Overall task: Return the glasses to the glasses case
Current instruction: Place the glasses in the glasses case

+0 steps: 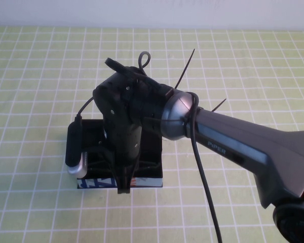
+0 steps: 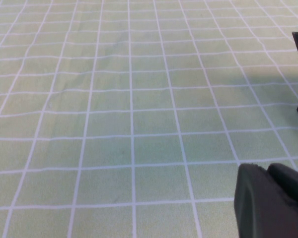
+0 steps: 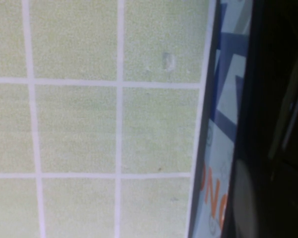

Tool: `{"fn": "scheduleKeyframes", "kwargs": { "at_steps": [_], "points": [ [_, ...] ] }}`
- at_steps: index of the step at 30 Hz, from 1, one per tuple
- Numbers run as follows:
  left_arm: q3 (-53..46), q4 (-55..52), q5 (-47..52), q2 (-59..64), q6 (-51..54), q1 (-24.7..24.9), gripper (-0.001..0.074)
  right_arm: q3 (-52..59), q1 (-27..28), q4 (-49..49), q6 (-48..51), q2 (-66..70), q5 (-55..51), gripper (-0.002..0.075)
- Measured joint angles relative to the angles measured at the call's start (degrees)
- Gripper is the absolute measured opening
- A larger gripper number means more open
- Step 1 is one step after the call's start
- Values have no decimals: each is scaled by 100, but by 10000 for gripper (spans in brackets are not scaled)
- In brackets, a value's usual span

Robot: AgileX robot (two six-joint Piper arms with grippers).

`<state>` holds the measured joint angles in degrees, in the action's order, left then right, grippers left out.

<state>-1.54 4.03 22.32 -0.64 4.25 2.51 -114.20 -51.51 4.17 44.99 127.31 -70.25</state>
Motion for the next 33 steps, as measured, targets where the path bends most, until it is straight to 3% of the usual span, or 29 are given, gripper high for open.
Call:
{"fn": "scheduleKeyframes", "kwargs": {
  "at_steps": [4,11,19,24,30,33],
  "points": [
    [0,0,0,0,0,0,-2,0,0,9,0,0,0,42],
    [0,0,0,0,0,0,-2,0,0,173,-35,-36,11,235],
    [0,0,0,0,0,0,-2,0,135,297,-79,-365,0,272],
    [0,0,0,0,0,0,-2,0,195,819,-622,-696,-8,229],
    [0,0,0,0,0,0,-2,0,535,763,-928,-880,-22,40],
    [0,0,0,0,0,0,-2,0,883,394,-940,-928,-24,3]
  ]
}}
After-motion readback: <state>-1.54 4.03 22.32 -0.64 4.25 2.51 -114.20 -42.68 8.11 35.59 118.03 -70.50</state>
